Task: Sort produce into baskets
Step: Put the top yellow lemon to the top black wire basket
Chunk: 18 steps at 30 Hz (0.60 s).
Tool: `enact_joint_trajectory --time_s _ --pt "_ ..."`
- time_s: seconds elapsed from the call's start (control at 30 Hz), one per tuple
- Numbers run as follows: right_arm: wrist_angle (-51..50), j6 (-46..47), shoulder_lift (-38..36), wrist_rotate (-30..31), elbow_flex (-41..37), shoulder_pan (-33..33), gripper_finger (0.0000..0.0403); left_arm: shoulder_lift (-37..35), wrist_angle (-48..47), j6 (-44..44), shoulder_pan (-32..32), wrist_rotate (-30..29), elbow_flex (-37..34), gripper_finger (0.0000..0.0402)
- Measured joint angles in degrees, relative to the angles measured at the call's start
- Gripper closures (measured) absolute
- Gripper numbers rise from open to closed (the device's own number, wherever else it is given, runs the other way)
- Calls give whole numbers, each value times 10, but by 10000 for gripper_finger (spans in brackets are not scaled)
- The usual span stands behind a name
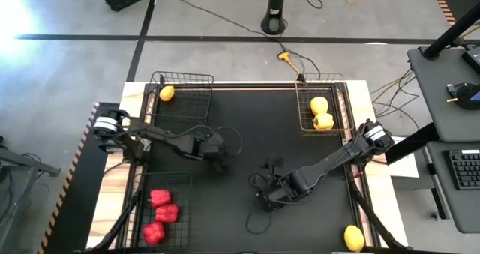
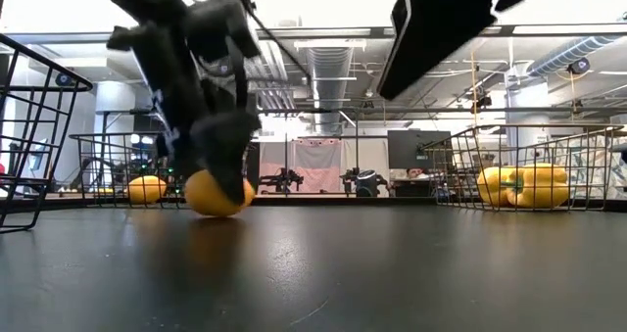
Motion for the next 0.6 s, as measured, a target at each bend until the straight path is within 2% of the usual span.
enact_joint_trajectory --time_s 0.2,0.33,0.47,0.6 --pt "2 13 0 1 -21 -2 37 49 10 40 -8 -2 3 96" --pt "1 13 0 5 -30 -6 37 58 8 39 -9 0 3 121" --pt "2 13 0 16 -30 -7 37 39 4 40 -8 8 2 165" --pt "2 14 -1 16 -30 -7 37 1 -31 53 -8 18 -3 171"
